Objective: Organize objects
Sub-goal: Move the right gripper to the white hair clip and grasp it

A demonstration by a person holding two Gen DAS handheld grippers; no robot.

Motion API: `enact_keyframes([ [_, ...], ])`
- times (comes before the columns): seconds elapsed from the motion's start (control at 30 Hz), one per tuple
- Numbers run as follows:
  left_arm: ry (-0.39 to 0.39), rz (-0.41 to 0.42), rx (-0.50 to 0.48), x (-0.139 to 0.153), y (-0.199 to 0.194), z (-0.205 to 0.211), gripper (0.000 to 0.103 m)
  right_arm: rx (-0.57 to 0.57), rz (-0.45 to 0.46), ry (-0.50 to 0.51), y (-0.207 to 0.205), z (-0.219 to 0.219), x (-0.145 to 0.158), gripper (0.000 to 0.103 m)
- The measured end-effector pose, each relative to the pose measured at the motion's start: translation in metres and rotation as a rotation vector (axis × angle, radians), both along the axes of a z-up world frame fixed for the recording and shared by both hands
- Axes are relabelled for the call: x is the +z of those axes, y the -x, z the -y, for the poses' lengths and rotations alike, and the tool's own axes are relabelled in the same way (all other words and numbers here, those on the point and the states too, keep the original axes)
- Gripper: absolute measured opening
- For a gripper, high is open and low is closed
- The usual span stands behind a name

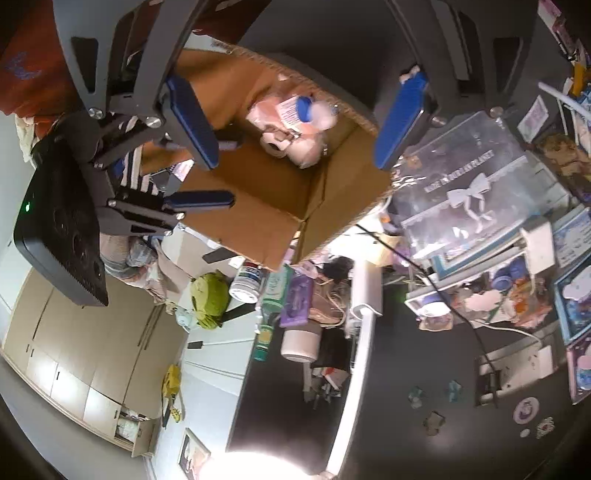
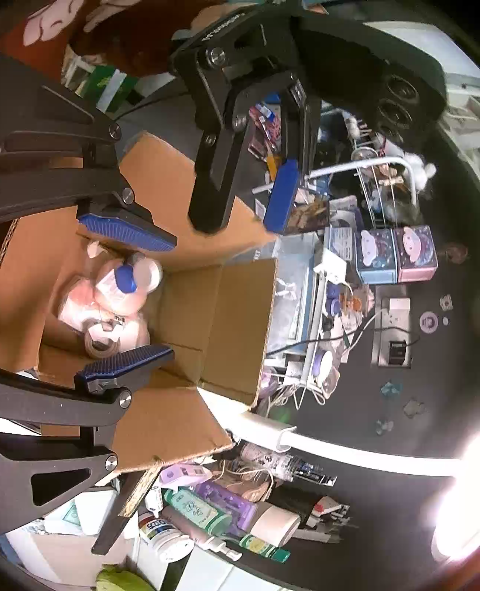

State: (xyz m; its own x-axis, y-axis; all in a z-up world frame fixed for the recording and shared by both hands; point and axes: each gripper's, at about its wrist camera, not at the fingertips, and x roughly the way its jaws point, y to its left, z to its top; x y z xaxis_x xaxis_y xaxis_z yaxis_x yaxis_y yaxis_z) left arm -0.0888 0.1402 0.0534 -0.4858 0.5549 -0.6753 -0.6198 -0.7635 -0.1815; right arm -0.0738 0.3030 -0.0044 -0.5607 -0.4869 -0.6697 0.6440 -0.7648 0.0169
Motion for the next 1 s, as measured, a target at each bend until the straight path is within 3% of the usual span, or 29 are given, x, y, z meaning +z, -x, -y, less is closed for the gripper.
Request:
enact_keyframes([
  [0.3, -0.046, -0.059, 0.089, 0.010, -0.017, 0.053, 0.085, -0.023, -0.023, -0.018, 0.000, 0.017, 0.010, 0.050],
  [0.63, -0.063, -0.117, 0.246, 0.004, -0.048, 0.150, 0.086, 0.107, -0.069, -0.006, -0.024, 0.102, 0.026, 0.053],
  [0.83, -0.055, -0.113, 0.359, -0.022, -0.062, 0.207, 0.086, 0.201, -0.019, -0.015, -0.035, 0.166, 0.008, 0.053],
  [1.0, -0.059, -0.078, 0.406, -0.049, -0.071, 0.239, 0.086, 0.209, 0.070, -0.029, -0.034, 0.202, -0.030, 0.053],
])
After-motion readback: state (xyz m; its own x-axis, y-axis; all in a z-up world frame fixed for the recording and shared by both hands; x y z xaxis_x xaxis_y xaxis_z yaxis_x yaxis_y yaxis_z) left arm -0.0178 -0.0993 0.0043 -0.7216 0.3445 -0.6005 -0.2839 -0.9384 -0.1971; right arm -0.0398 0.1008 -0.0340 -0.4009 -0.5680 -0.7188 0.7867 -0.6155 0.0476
